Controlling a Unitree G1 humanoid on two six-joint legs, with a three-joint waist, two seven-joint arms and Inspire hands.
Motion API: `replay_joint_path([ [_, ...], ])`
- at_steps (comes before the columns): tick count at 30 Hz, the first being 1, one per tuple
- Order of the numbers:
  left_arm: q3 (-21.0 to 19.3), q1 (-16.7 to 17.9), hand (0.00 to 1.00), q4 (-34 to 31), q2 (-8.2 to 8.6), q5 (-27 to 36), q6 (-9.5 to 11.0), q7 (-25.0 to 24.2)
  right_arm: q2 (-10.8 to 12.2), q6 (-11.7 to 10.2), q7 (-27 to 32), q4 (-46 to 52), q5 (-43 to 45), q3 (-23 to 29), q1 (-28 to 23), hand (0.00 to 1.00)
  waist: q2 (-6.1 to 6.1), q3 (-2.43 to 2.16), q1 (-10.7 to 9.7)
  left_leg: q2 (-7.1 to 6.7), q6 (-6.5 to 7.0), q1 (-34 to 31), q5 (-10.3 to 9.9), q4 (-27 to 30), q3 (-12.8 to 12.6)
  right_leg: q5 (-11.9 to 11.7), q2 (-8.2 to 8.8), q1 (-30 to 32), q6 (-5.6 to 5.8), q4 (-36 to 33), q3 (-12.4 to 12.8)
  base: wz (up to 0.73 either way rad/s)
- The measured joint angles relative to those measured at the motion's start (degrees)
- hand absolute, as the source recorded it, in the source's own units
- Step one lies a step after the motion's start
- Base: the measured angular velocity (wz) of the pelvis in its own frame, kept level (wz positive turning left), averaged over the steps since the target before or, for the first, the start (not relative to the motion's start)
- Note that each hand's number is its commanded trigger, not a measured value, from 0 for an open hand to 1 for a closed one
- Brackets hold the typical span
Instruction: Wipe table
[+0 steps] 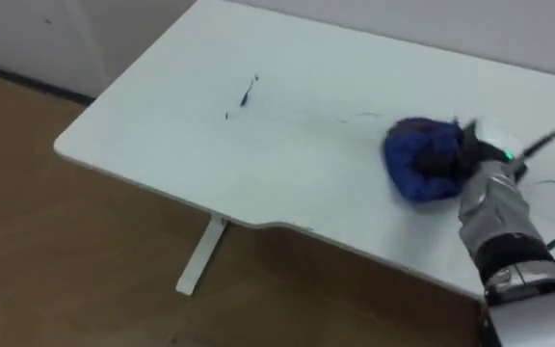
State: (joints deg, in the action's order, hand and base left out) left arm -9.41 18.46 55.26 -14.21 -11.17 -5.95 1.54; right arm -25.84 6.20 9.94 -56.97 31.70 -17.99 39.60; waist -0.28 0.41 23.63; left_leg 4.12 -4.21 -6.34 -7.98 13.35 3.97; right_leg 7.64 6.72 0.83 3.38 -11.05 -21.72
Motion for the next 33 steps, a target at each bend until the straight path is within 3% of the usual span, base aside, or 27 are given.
replay_joint_path([
  [2,0.00,0.55,0.00,0.05,-0.38,0.38,-0.24,0.32,0.12,-1.81,-0.50,0.32,-0.55,-1.12,0.76,1.00,-0.46,-0.08,1.46,-0.40,0.00,0.07,0.82,-1.47,1.32,0.29,0.25,-0.23,0.19,0.27,-0.94,0.35],
  [6,0.35,1.14,0.00,0.07,-0.32,0.35,-0.69,0.14,-0.17,-1.84,-1.34,-0.11,-0.60,-0.91,-2.72,1.00,-1.58,0.28,0.92,-0.97,0.02,0.53,0.84,-1.71,2.97,0.72,0.54,-1.96,0.77,0.47,-2.09,0.33],
  [8,0.36,1.25,0.00,-0.14,-0.18,0.26,-0.67,0.09,-0.18,-4.00,-1.19,-0.35,-1.38,1.93,-6.07,1.00,-2.84,0.17,-1.29,-1.57,0.03,1.20,0.83,-1.71,3.00,1.24,1.08,-3.18,1.39,0.51,-2.11,0.27],
  [12,-0.94,0.30,0.00,-0.30,-0.22,0.31,0.40,0.27,-0.39,-6.58,0.09,-0.36,-2.44,8.24,-14.06,1.00,-3.09,0.32,-4.87,-2.28,0.59,4.09,0.48,-2.03,2.95,1.29,1.43,-6.94,1.47,1.32,-1.95,0.18],
  [13,-1.14,0.15,0.00,-0.32,-0.42,0.37,0.67,0.56,-0.39,-7.40,0.72,-0.39,-3.14,10.43,-16.29,1.00,-3.22,0.26,-5.61,-2.45,0.88,5.01,0.23,-2.20,2.48,1.59,1.65,-7.68,1.95,1.50,-2.07,-0.06],
  [16,-2.54,0.34,0.00,-1.57,-0.41,0.32,1.21,0.71,-0.53,-8.10,1.43,-0.38,-5.61,17.36,-21.68,1.00,-3.41,-0.07,-7.83,-2.67,1.16,6.00,-0.26,-2.22,1.33,2.12,2.16,-8.33,2.63,1.42,-2.14,-0.14],
  [19,-4.09,1.73,0.00,-1.86,-0.38,0.27,1.25,0.90,-0.64,-8.18,2.60,-1.12,-7.74,23.77,-26.45,1.00,-2.93,-0.41,-10.44,-2.79,1.30,7.24,-0.78,-1.47,0.93,2.21,2.26,-9.95,2.55,1.59,-2.08,-0.11],
  [21,-4.09,2.96,0.00,-2.05,-0.35,0.14,1.16,1.56,-1.57,-8.18,3.98,-0.84,-9.62,24.98,-29.71,1.00,-2.72,-0.63,-11.48,-2.79,1.31,8.15,-1.04,-1.49,0.75,2.41,2.25,-10.93,2.59,1.72,-1.78,-0.08],
  [25,-3.63,4.43,0.00,-2.04,0.52,0.38,0.56,1.78,-2.16,-6.76,6.04,-0.49,-10.55,25.43,-31.48,1.00,-1.98,-1.02,-12.40,-2.60,1.31,9.87,-1.05,-1.67,-0.33,2.45,2.06,-11.97,2.47,2.17,-0.06,-0.16],
  [27,-3.33,4.30,0.00,-2.04,0.97,0.28,0.15,1.79,-1.54,-4.46,6.59,0.71,-10.51,23.55,-29.94,1.00,-1.51,-0.98,-11.59,-2.17,1.31,10.25,-1.07,-1.85,-1.60,2.38,1.86,-11.64,2.37,1.68,1.35,-0.37],
  [29,-2.73,3.38,0.00,-1.95,1.86,-1.02,-0.24,1.77,-0.16,-0.11,6.72,3.39,-7.34,18.29,-26.47,1.00,-1.33,-0.86,-9.53,-1.37,1.17,10.19,-1.01,-2.20,-3.77,2.31,1.44,-9.62,1.99,0.49,3.70,-0.51],
  [31,-2.06,2.24,0.00,-1.78,2.41,-1.96,-0.52,1.65,1.93,2.16,5.21,6.25,-4.55,11.99,-22.65,1.00,-1.33,-0.87,-7.78,-0.71,0.94,10.00,-0.95,-2.49,-5.37,1.89,1.06,-8.13,1.34,-0.16,5.02,-0.44],
  [33,-1.50,0.94,0.00,-1.66,2.71,-2.32,-0.77,1.34,4.68,2.54,3.11,9.38,0.73,6.48,-18.26,1.00,-1.51,-0.57,-6.58,-0.36,0.74,10.04,-0.85,-2.71,-5.68,1.82,0.74,-7.62,1.20,-0.18,5.38,-0.16],
])
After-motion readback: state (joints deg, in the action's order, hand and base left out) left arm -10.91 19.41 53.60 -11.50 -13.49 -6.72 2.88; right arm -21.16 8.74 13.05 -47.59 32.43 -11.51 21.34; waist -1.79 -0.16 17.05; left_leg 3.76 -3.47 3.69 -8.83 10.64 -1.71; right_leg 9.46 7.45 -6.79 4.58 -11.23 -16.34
